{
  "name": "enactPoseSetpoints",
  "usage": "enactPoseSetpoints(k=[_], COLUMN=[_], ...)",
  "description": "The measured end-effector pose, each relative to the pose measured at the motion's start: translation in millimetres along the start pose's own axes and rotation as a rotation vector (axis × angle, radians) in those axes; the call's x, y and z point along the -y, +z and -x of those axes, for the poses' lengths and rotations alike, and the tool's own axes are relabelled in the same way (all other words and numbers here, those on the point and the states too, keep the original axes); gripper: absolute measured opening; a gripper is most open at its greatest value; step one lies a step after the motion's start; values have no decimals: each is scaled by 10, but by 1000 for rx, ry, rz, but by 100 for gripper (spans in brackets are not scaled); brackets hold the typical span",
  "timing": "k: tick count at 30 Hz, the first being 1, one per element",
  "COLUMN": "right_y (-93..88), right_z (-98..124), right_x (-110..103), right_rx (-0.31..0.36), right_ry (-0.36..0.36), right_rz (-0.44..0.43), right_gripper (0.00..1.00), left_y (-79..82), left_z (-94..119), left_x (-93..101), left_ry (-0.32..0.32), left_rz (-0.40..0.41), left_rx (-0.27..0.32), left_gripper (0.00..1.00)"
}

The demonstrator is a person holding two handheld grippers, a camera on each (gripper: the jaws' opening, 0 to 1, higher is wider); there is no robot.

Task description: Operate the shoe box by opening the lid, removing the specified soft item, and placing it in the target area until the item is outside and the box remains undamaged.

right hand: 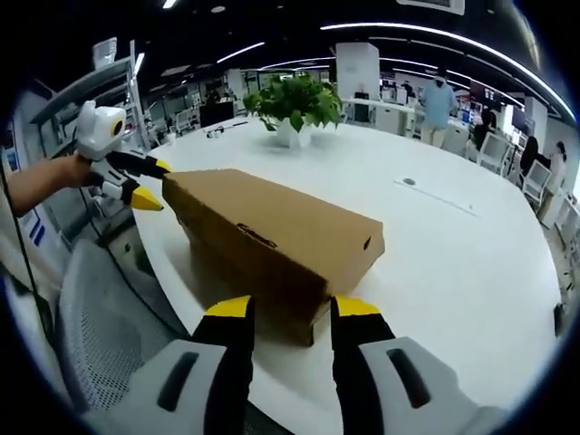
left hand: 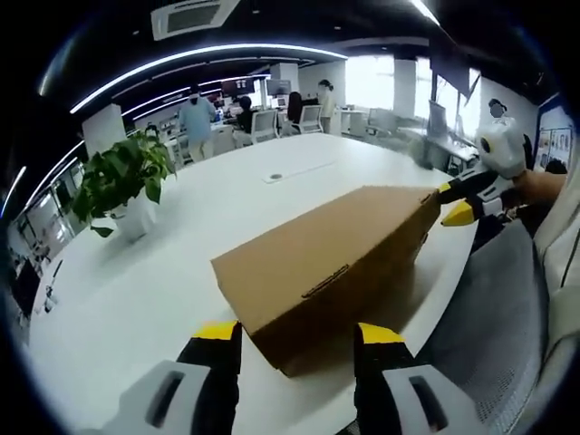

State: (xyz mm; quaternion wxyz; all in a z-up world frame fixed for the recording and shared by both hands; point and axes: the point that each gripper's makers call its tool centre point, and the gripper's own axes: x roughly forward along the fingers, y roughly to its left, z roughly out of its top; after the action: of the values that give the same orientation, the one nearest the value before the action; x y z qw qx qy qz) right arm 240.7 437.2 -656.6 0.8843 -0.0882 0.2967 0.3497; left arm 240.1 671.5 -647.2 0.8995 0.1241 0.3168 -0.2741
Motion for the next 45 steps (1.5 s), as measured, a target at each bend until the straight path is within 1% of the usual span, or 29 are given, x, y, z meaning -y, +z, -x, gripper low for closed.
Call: enactPoseSetpoints(k=[7,14,20,27,32,37,39,45], right_y=[190,381,534,714,790,903,939,1029], right_z=[73,116,130,130,118,92,77,42], right_x=[31,77,135,214,270,346,372,444], right_rx=[34,69,99,134,143,158,159,170], right_ry=[-8,-17,-29,-40,-52,-62,-64,-73], right_rz=[10,16,24,22,36,45,46,59], right_gripper=[31,33,33,34,32,32,32,31], left_y=[203,349,497,635,706,780,801,901], left_z=[64,86,91,76,59,38,29,-6], left_x=[-67,-123,-199,-350,-475,-566,-591,-705], left_ry=[13,25,53,91,123,150,153,190], left_rz=[-17,-30,-52,-68,-82,-106,-108,-117], left_rx=[40,73,106,142,153,169,173,188], left_gripper=[50,51,50,42,32,27,25,19])
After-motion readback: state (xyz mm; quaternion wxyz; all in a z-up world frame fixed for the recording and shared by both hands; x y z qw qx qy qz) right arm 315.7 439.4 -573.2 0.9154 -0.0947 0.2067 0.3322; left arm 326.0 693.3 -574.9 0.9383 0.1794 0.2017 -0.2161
